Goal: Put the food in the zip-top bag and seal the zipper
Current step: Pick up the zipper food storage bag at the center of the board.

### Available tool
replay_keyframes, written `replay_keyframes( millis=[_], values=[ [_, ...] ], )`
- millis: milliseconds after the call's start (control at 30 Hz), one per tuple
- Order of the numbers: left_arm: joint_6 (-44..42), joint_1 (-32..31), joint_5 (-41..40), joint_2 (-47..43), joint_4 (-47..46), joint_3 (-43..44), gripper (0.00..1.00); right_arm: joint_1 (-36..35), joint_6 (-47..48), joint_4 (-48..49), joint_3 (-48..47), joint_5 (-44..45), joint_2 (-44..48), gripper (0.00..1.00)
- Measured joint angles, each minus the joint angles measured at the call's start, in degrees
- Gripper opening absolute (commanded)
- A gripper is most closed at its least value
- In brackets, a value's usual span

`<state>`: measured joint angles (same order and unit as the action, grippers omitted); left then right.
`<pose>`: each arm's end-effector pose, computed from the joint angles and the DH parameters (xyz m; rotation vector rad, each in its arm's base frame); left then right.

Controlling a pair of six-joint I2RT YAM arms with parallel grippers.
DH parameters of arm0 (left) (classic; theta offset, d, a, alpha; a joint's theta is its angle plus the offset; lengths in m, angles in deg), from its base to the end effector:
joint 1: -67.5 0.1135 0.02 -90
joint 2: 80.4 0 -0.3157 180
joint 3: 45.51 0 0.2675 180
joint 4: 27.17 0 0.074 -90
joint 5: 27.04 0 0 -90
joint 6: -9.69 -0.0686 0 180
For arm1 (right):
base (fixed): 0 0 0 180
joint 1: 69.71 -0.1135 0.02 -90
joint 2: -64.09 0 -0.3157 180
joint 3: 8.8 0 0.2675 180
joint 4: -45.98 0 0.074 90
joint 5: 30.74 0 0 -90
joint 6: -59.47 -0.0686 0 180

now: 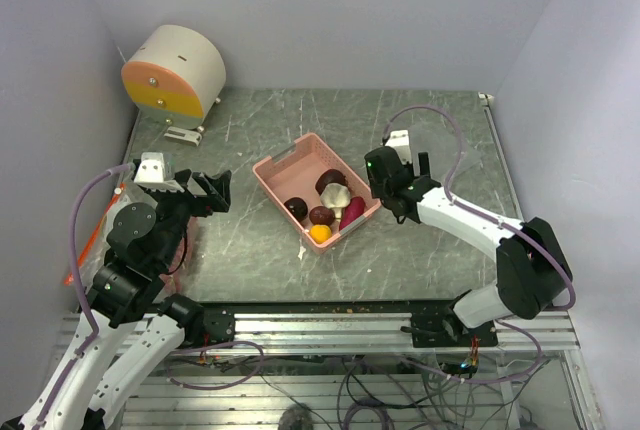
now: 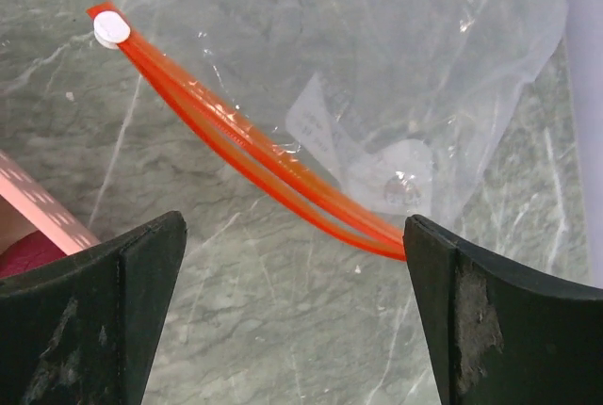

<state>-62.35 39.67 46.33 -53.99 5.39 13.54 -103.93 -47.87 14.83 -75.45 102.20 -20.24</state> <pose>0.0996 -0.0304 0.3984 -0.0937 1.5807 -0.3994 0.2954 0.1444 0.2529 -0.0014 2.1837 -0.4122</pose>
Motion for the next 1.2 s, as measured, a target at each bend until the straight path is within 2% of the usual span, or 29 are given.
replay_keyframes(
  millis=[233,500,833,933,967,1000,1067,1167,1200],
  values=[
    [-0.1,0.0,0.3,0.0,0.0,0.0,1.0,-0.5,6.6,1.6,-0.1,1.7,-0.4,1.0],
    [-0.4,0.0,0.3,-1.1,0.1,0.0,1.0,-0.3,12.2,1.7,-3.9,4.5,-9.1,1.0],
    [-1.0,0.0,0.2,-1.4,0.6,0.0,1.0,3.2,16.3,4.6,-5.6,7.2,-14.8,0.96],
    [-1.1,0.0,0.2,-1.4,0.9,0.0,1.0,4.0,16.7,4.8,-6.3,7.7,-17.7,0.78],
    [-1.1,0.0,0.2,-1.4,1.1,0.0,1.0,4.1,16.8,4.9,-6.4,7.9,-18.4,0.68],
    [-1.1,0.0,0.2,-1.4,1.3,0.0,1.0,4.2,16.9,4.9,-6.6,8.2,-18.8,0.53],
    [-1.3,0.0,0.1,-1.5,1.6,0.0,1.0,4.4,16.7,5.0,-6.7,8.7,-19.2,0.37],
    [-1.3,0.0,0.1,-1.6,2.1,0.1,1.0,4.6,15.1,4.5,-7.6,10.6,-19.3,0.0],
    [-1.3,0.0,0.1,-1.6,2.3,0.1,1.0,4.7,14.4,4.2,-8.1,11.4,-19.3,0.0]
  ],
)
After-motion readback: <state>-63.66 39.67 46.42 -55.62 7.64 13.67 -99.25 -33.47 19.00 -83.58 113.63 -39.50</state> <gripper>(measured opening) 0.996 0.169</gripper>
